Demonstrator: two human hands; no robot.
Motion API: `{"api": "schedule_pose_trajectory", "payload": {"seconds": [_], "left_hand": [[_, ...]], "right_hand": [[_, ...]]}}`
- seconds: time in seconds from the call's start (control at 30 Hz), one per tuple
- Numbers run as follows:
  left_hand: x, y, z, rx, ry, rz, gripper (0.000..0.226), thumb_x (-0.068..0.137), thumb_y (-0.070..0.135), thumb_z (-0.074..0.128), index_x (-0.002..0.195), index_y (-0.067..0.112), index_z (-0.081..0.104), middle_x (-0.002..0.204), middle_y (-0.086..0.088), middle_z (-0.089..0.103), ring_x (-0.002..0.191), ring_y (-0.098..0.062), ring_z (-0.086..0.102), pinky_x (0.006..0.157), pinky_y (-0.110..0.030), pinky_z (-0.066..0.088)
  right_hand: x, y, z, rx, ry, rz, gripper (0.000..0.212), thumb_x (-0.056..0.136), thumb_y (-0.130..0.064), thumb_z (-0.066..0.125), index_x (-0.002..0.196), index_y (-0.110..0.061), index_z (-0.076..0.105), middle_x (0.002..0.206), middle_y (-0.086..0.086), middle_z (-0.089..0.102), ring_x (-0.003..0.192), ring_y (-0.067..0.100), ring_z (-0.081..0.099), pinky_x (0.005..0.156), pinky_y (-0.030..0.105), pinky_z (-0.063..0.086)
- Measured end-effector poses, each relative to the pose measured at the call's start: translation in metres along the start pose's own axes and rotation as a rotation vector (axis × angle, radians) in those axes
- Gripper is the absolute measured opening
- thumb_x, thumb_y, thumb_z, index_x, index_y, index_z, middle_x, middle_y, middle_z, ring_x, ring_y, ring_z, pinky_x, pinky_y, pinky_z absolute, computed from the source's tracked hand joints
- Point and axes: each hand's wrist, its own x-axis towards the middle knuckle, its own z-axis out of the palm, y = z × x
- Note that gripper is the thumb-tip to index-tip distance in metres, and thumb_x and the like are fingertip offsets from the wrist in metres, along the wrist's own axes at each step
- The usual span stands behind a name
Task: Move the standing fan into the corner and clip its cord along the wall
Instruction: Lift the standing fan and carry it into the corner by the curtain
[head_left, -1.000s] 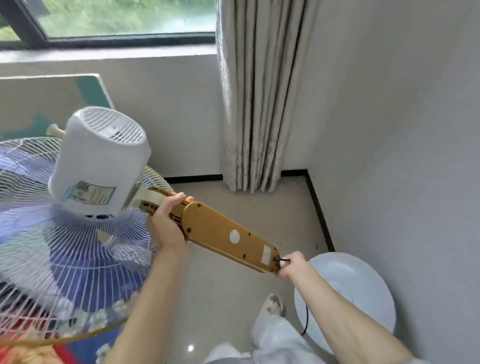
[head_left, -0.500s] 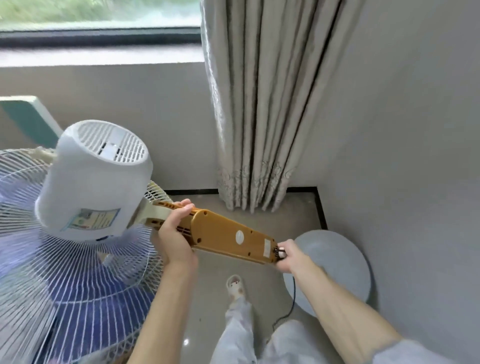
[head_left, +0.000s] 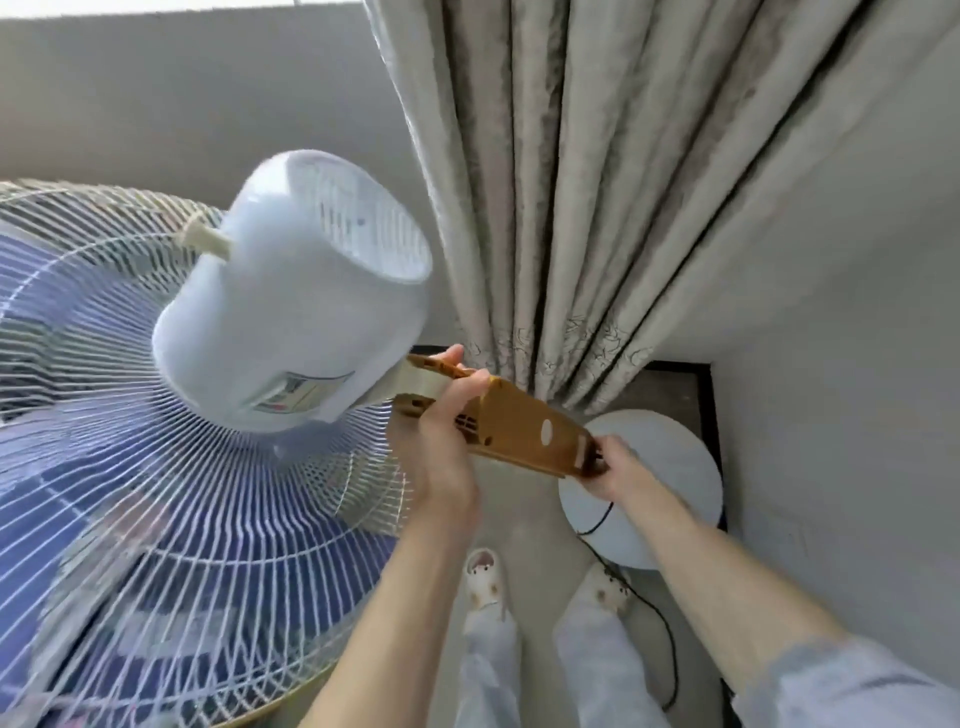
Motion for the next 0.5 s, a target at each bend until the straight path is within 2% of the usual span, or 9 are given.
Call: {"api": "schedule_pose_trajectory", "payload": {"seconds": [0.03,0.1,0.23,0.3,0.33,0.37,0.43,0.5], "left_hand": [[0.002,-0.003,0.009,0.011,-0.003,-0.002,0.038,0.066,0.010,0.074,0.104,0.009,0.074,0.079,0.005,0.071,0.064,-0.001,0.065,0.054,-0.018,0.049],[0.008,-0.006,0.026,0.039,0.015,-0.001,0.042,0.060,0.017,0.075,0.102,0.013,0.076,0.079,0.004,0.073,0.065,-0.002,0.065,0.056,-0.018,0.050],[0.012,-0.009,0.056,0.096,0.039,-0.011,0.043,0.060,0.019,0.078,0.104,0.018,0.077,0.095,-0.005,0.076,0.078,-0.009,0.069,0.072,-0.030,0.055],[0.008,-0.013,0.071,0.098,0.062,-0.014,0.040,0.065,0.012,0.081,0.105,0.018,0.077,0.096,-0.006,0.077,0.083,-0.013,0.071,0.078,-0.033,0.057],[0.006,-0.015,0.079,0.098,0.068,-0.016,0.038,0.067,0.010,0.081,0.104,0.019,0.077,0.096,-0.006,0.077,0.085,-0.014,0.072,0.077,-0.031,0.057],[0.005,-0.018,0.086,0.091,0.062,-0.019,0.035,0.068,0.009,0.082,0.101,0.019,0.078,0.095,-0.006,0.077,0.085,-0.015,0.072,0.075,-0.028,0.059],[0.003,-0.022,0.102,0.091,0.037,-0.024,0.027,0.068,0.012,0.083,0.093,0.021,0.077,0.092,-0.004,0.078,0.082,-0.014,0.073,0.068,-0.021,0.056],[0.000,-0.025,0.115,0.105,0.024,-0.034,0.022,0.070,0.015,0.084,0.090,0.021,0.075,0.092,-0.002,0.078,0.083,-0.013,0.073,0.069,-0.019,0.056]], "right_hand": [[0.012,-0.007,0.000,-0.018,-0.004,-0.015,0.034,0.088,-0.002,0.046,0.118,0.000,0.060,0.117,0.019,0.067,0.098,0.032,0.068,0.079,0.046,0.059],[0.046,-0.020,-0.001,-0.014,-0.064,-0.031,0.038,0.087,-0.001,0.044,0.123,0.004,0.056,0.121,0.016,0.064,0.100,0.032,0.066,0.085,0.046,0.057],[0.013,-0.049,0.011,-0.063,-0.064,-0.077,0.038,0.088,0.007,0.042,0.125,0.004,0.052,0.124,0.025,0.059,0.115,0.034,0.059,0.096,0.050,0.049],[0.002,-0.061,0.012,-0.059,-0.144,-0.099,0.038,0.095,0.002,0.037,0.132,0.004,0.046,0.138,0.026,0.050,0.109,0.034,0.060,0.091,0.045,0.051],[-0.002,-0.066,0.010,-0.069,-0.169,-0.112,0.035,0.097,0.001,0.035,0.131,0.004,0.045,0.141,0.024,0.047,0.098,0.032,0.062,0.085,0.042,0.051],[-0.010,-0.072,0.008,-0.058,-0.170,-0.113,0.028,0.098,0.000,0.035,0.123,0.003,0.048,0.138,0.023,0.049,0.087,0.029,0.060,0.079,0.041,0.050],[-0.017,-0.087,-0.003,-0.034,-0.154,-0.100,0.016,0.100,0.000,0.037,0.099,0.001,0.053,0.114,0.021,0.056,0.079,0.029,0.056,0.070,0.041,0.047],[-0.024,-0.097,-0.017,-0.127,-0.176,-0.141,0.019,0.097,0.002,0.043,0.084,-0.004,0.053,0.091,0.016,0.056,0.072,0.025,0.054,0.060,0.035,0.044]]}}
